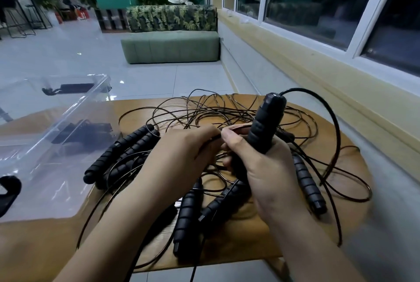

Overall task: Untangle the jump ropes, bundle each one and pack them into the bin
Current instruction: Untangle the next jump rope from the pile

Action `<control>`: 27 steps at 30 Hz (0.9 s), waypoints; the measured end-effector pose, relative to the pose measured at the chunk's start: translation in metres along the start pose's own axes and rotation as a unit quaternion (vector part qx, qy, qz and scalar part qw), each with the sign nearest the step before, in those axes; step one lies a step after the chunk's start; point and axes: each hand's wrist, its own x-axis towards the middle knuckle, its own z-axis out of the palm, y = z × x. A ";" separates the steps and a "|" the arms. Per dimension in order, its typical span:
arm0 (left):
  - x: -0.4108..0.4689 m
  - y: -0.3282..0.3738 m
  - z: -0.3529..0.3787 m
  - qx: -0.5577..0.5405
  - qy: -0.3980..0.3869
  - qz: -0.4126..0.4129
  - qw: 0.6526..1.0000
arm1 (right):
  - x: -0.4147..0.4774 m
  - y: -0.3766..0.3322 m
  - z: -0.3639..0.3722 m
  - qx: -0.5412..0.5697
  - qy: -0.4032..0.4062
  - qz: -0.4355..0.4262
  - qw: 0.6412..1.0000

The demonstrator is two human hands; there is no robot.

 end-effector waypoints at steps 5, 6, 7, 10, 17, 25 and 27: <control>-0.003 -0.001 -0.002 0.007 -0.031 -0.017 0.999 | 0.006 -0.015 -0.012 0.033 0.009 -0.032 0.999; -0.003 -0.002 -0.003 0.009 -0.033 -0.020 0.999 | 0.010 -0.020 -0.017 0.047 0.024 -0.039 0.998; -0.003 -0.003 -0.004 0.010 -0.032 -0.020 0.999 | 0.014 -0.025 -0.023 0.066 0.041 -0.046 0.996; -0.003 -0.003 -0.009 0.005 -0.029 -0.031 0.999 | 0.023 -0.037 -0.040 0.118 0.065 -0.059 0.989; -0.001 0.007 -0.008 -0.010 -0.023 -0.013 1.000 | 0.006 -0.020 -0.023 0.050 -0.006 0.002 0.999; -0.002 0.006 -0.001 0.008 -0.030 -0.009 0.999 | 0.004 -0.009 -0.012 -0.006 -0.009 -0.028 1.000; -0.003 0.006 -0.003 0.011 -0.039 -0.018 0.999 | 0.010 -0.017 -0.019 0.032 0.014 -0.041 0.999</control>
